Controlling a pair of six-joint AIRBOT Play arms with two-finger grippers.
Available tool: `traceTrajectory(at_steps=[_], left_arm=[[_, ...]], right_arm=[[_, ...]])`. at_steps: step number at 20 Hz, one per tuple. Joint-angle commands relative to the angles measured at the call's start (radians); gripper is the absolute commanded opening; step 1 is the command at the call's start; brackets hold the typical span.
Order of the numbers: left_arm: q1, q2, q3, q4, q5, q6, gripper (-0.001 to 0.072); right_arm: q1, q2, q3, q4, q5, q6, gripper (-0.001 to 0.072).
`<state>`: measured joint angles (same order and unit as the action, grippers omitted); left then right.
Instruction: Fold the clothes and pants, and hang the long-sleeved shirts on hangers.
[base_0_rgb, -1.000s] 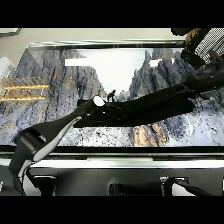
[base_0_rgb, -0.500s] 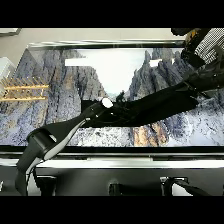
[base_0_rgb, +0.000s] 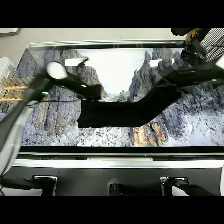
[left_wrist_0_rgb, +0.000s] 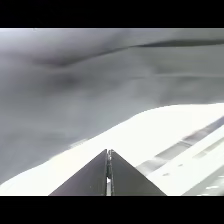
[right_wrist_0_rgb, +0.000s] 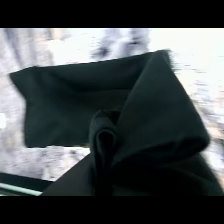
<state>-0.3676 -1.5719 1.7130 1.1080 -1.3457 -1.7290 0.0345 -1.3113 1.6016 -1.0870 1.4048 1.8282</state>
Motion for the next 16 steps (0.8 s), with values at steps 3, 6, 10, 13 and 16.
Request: traceTrajectory(at_steps=[3,6,10,13,16], left_arm=[[0.158,0.211,0.000,0.278,-0.252,0.000,0.0014],[0.204,0.231,-0.001,0.282,-0.254,0.004,0.0014],[0.223,0.230,-0.026,0.281,-0.233,0.012,0.0014],[0.223,0.229,-0.057,0.281,-0.206,0.013,0.0014],[0.223,0.229,-0.095,0.281,-0.181,0.019,0.0014]], right_arm=[[0.279,-0.088,0.000,0.001,-0.206,0.156,0.0026],[0.384,-0.166,0.000,0.008,-0.292,0.210,0.0026],[0.460,-0.246,0.000,0.084,-0.416,0.227,0.0026],[0.483,-0.285,0.000,0.112,-0.460,0.249,0.0026],[0.512,-0.311,0.000,0.115,-0.473,0.257,0.0026]])
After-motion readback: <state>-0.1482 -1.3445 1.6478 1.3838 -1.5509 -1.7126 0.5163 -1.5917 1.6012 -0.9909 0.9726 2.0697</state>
